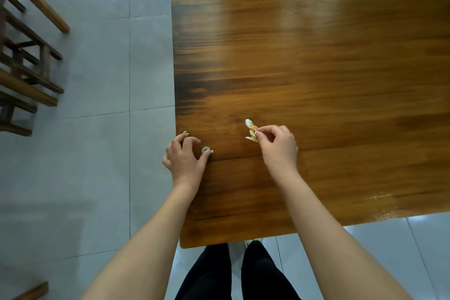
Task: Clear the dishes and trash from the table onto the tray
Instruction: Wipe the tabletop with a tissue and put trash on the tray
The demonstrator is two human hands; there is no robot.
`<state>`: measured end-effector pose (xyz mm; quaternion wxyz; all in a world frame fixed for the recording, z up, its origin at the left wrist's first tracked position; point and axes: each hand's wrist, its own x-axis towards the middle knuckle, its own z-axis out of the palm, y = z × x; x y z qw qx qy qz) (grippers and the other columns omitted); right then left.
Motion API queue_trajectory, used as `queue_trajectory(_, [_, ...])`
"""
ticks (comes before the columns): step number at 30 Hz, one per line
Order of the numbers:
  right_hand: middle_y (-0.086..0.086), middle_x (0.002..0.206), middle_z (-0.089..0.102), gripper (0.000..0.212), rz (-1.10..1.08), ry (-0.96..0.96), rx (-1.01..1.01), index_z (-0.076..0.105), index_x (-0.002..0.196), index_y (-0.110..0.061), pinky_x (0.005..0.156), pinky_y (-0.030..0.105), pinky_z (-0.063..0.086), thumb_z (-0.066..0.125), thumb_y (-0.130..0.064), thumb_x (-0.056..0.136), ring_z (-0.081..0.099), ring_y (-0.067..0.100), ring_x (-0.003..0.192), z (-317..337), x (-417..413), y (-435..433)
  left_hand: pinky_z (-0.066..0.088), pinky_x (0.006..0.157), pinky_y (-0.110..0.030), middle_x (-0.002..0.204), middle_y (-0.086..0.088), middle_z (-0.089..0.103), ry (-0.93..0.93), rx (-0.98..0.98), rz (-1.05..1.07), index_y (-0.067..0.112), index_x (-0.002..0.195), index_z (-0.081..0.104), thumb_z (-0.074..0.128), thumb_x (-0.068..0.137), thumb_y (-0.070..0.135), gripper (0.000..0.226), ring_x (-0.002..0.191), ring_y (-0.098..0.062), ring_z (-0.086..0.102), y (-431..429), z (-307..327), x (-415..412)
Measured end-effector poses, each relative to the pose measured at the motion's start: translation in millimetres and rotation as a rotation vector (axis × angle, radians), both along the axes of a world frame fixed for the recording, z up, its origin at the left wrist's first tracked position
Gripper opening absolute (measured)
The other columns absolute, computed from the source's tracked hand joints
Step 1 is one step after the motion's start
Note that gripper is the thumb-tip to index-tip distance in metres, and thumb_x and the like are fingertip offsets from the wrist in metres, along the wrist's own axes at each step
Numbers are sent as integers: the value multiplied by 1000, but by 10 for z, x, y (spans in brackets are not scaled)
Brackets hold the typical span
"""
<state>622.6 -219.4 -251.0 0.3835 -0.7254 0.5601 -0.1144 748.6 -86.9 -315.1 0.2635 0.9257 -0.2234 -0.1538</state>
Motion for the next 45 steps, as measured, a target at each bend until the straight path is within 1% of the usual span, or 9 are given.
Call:
queue_trajectory(4, [-9, 100, 54, 14, 24, -15, -17, 69, 101, -21, 89, 32, 32, 58, -25, 94, 49, 13, 106, 2, 120, 89, 29, 107, -48, 145, -4, 35, 137, 13, 159, 26, 136, 41, 76, 75, 45, 73, 134, -24, 32, 31, 12, 83])
queue_trajectory(7, [-9, 100, 53, 15, 52, -24, -15, 69, 103, -21, 88, 30, 30, 58, -25, 94, 48, 12, 105, 2, 210, 170, 34, 108, -49, 144, -5, 36, 319, -3, 261, 23, 143, 32, 79, 72, 47, 89, 133, -25, 35, 106, -4, 143])
queue_trajectory(11, [-10, 100, 53, 16, 82, 4, -11, 69, 104, -21, 86, 30, 27, 57, -27, 95, 47, 11, 104, -3, 310, 286, 46, 97, -39, 132, -4, 48, 499, -96, 373, 17, 130, 46, 79, 72, 43, 71, 121, -24, 49, 247, 23, 133])
queue_trajectory(13, [-7, 104, 56, 17, 97, 39, -23, 69, 105, -21, 84, 30, 25, 56, -27, 95, 47, 12, 105, 0, 349, 329, 47, 91, -35, 126, -3, 52, 559, -132, 415, 15, 122, 50, 79, 74, 40, 61, 115, -23, 53, 307, 34, 126])
queue_trajectory(17, [-4, 110, 59, 19, 136, 68, -40, 69, 107, -21, 83, 29, 24, 55, -28, 96, 46, 12, 105, 13, 445, 423, 51, 89, -37, 122, -4, 57, 574, -119, 395, 20, 106, 54, 78, 75, 42, 45, 109, -24, 56, 397, 9, 186])
queue_trajectory(22, [-5, 108, 58, 18, 162, 79, -17, 69, 104, -22, 84, 31, 23, 54, -28, 96, 46, 13, 107, -14, 539, 506, 46, 79, -29, 109, -1, 63, 585, -176, 434, 16, 93, 62, 77, 78, 36, 29, 96, -18, 57, 466, 38, 228])
queue_trajectory(26, [-5, 108, 58, 18, 175, 88, -8, 68, 105, -22, 85, 32, 25, 54, -28, 96, 45, 13, 107, -48, 577, 554, 43, 80, -28, 106, 2, 64, 626, -212, 482, 13, 87, 65, 73, 83, 30, 19, 98, -16, 56, 500, 87, 232])
queue_trajectory(39, [-10, 98, 52, 17, 84, 12, 30, 69, 102, -21, 84, 30, 26, 55, -28, 96, 41, 10, 101, 69, 450, 428, 42, 78, -27, 104, 0, 62, 596, -286, 413, 18, 94, 63, 62, 92, 29, 11, 99, -15, 54, 338, 477, 235])
queue_trajectory(45, [-7, 99, 57, 11, -53, -90, 31, 68, 97, -23, 96, 46, 42, 57, -26, 94, 49, 16, 105, 277, 229, 285, 41, 84, -30, 98, 6, 59, 672, -346, 325, 23, 94, 61, 58, 94, 32, 10, 101, -14, 51, 57, 809, 122])
